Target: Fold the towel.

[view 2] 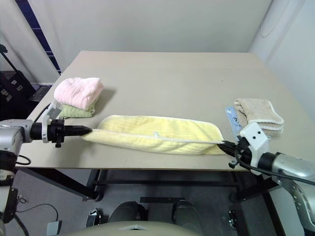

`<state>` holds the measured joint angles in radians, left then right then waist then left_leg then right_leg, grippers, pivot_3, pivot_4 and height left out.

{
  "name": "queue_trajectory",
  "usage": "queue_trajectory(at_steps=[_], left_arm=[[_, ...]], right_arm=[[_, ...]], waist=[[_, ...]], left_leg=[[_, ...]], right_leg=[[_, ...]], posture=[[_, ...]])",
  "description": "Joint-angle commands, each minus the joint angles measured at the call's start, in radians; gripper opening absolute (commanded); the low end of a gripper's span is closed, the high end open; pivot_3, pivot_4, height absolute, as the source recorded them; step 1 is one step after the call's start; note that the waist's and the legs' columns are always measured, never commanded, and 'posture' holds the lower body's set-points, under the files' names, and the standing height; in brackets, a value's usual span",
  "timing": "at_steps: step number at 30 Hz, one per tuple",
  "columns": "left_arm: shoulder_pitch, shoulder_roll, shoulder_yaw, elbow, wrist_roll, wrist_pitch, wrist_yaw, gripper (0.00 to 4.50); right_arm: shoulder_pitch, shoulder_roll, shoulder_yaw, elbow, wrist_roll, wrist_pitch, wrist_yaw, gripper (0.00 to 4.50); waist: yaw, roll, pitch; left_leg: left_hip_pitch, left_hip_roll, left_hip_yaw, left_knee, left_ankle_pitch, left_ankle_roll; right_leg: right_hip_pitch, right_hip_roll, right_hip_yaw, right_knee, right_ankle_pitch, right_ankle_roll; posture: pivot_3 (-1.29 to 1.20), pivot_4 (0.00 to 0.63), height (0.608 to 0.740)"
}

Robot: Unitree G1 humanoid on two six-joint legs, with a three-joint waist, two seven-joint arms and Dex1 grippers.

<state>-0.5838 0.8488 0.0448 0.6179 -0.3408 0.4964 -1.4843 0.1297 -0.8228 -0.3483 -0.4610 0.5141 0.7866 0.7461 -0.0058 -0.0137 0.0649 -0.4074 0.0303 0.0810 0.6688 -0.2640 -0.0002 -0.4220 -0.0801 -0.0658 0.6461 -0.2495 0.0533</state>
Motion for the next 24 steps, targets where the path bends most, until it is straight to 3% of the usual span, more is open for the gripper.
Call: queue_trajectory(at_steps=[1,12,24], left_arm=[[-0.059,-0.016,0.030,0.059,0.003,-0.014,0.050,0.03],[-0.235,-0.153,0.033,0.348,0.073,-0.144,0.215,0.03],[-0.290,-0.239,0.041,0.504,0.123,-0.254,0.290,0.03]], right_arm=[[-0.093,0.010,0.016,0.084,-0.013,-0.011,-0.031,0.00],[-0.435,0.171,0.175,0.482,-0.128,-0.131,-0.129,0.00],[-0.592,0.284,0.203,0.809,-0.231,-0.286,-0.209,0.00]], waist=[[-0.006,0.000,0.000],[-0.007,-0.001,-0.001],[-0.013,-0.001,-0.001]], left_leg=[[0.000,0.000,0.000,0.000,0.000,0.000],[0.000,0.000,0.000,0.001,0.000,0.000],[-0.001,-0.002,0.001,0.001,0.000,0.000]], right_leg=[[0.000,0.000,0.000,0.000,0.000,0.000],[0.000,0.002,0.000,0.002,0.003,0.003],[-0.001,0.001,0.001,0.004,0.005,0.006]], posture=[[0.00,0.000,0.740],[0.00,0.000,0.740],[0.00,0.000,0.740]])
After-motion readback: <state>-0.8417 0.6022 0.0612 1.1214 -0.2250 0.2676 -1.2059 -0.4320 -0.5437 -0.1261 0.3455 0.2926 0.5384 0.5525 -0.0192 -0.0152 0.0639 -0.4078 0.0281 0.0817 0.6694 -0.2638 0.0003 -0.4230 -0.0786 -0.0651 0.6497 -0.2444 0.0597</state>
